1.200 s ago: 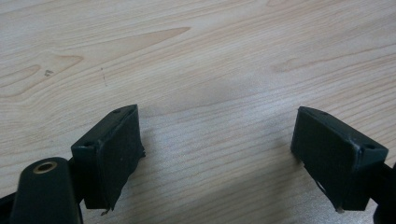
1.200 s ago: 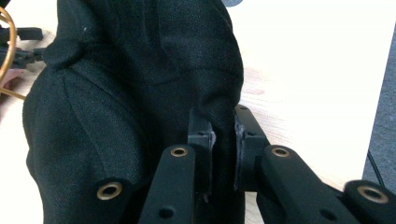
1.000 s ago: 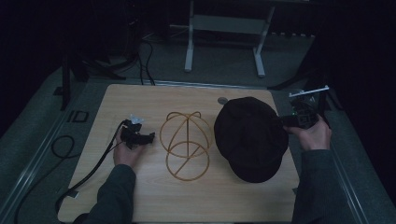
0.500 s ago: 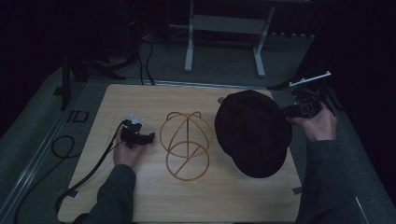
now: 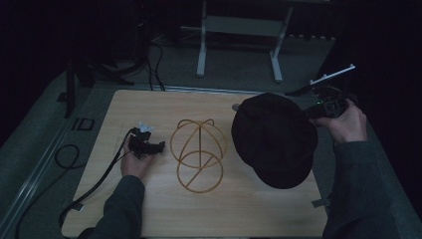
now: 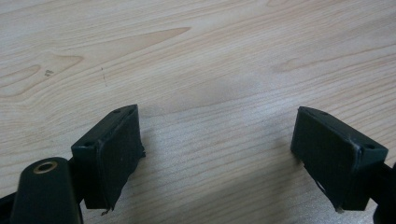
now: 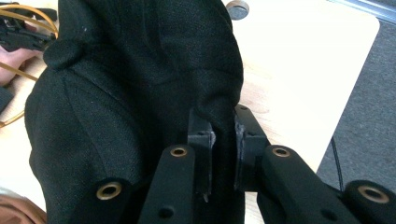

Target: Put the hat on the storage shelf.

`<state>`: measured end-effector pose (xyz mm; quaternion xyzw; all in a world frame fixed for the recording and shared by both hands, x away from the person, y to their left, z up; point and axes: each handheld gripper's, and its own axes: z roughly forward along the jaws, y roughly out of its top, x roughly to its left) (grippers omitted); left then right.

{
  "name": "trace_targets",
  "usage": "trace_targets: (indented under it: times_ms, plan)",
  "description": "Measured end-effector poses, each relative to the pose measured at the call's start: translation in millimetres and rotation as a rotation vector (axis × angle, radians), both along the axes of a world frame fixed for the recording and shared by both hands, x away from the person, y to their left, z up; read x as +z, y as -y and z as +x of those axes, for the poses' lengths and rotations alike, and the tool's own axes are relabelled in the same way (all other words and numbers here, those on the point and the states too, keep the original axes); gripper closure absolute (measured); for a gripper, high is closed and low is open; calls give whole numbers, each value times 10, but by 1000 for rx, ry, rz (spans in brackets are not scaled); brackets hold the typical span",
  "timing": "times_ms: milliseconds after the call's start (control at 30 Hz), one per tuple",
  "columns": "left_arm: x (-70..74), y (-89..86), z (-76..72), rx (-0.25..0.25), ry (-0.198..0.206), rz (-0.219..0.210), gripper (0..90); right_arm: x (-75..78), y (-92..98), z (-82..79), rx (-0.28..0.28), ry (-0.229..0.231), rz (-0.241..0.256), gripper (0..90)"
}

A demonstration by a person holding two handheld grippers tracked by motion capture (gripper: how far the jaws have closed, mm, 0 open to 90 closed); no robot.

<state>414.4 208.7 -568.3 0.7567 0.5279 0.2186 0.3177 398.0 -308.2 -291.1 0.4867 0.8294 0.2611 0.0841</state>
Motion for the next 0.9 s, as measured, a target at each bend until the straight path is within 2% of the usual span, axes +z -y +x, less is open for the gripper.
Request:
trace_targets:
  times_ms: [200,500,900]
  plan:
    - [0,0,0,0,0,0,157,46,-40,30,32,-19,-21,807]
    - [0,0,0,0,0,0,157,128,-75,59,71,-31,-24,807]
    - [-1,-1,3,0,1,1,158,296,-111,45,120,-26,-34,806]
